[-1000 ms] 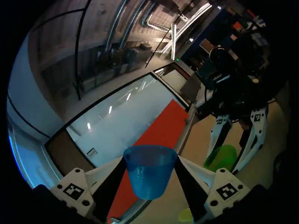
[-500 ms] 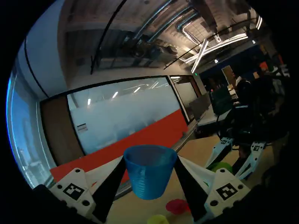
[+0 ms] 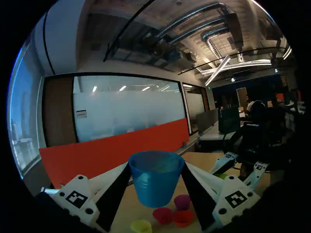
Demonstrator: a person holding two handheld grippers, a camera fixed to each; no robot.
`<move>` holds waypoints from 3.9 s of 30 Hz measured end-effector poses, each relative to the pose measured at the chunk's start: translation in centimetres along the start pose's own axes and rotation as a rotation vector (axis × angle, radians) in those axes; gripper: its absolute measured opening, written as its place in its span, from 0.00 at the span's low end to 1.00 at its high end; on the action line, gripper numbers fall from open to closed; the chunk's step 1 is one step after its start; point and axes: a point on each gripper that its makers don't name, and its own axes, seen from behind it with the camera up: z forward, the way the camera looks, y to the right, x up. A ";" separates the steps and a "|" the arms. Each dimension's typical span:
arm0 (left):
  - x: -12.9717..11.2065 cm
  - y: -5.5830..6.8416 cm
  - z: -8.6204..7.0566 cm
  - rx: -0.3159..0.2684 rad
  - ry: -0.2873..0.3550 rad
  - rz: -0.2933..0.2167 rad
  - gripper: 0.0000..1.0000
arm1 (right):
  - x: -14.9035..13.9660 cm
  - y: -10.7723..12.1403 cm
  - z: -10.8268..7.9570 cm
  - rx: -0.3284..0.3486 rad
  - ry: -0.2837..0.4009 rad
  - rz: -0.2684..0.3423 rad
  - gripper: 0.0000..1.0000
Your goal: Pour water
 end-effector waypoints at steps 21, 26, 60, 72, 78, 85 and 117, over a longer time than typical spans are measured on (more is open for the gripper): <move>-4.6 0.4 -1.0 -0.008 -0.060 -0.114 0.88 | -0.7 0.9 -1.7 -0.023 -0.035 0.010 0.92; -6.3 0.8 -1.4 -0.012 -0.079 -0.138 0.88 | -1.2 1.3 -2.2 -0.028 -0.048 0.017 0.92; -19.6 4.8 -2.0 -0.127 -0.401 -0.062 0.89 | -9.5 5.2 -5.3 -0.038 -0.286 0.055 0.92; -24.2 5.2 -2.4 -0.157 -0.507 -0.054 0.89 | -14.1 6.4 -5.7 -0.027 -0.405 0.050 0.92; -26.6 5.7 -2.9 -0.180 -0.569 -0.050 0.89 | -15.8 6.6 -5.5 -0.024 -0.444 0.049 0.92; -28.5 5.9 -3.0 -0.195 -0.618 -0.022 0.89 | -18.2 6.6 -5.6 -0.024 -0.495 0.046 0.92; -33.2 6.8 -3.7 -0.252 -0.722 -0.046 0.89 | -24.0 5.9 -6.2 -0.009 -0.591 0.060 0.93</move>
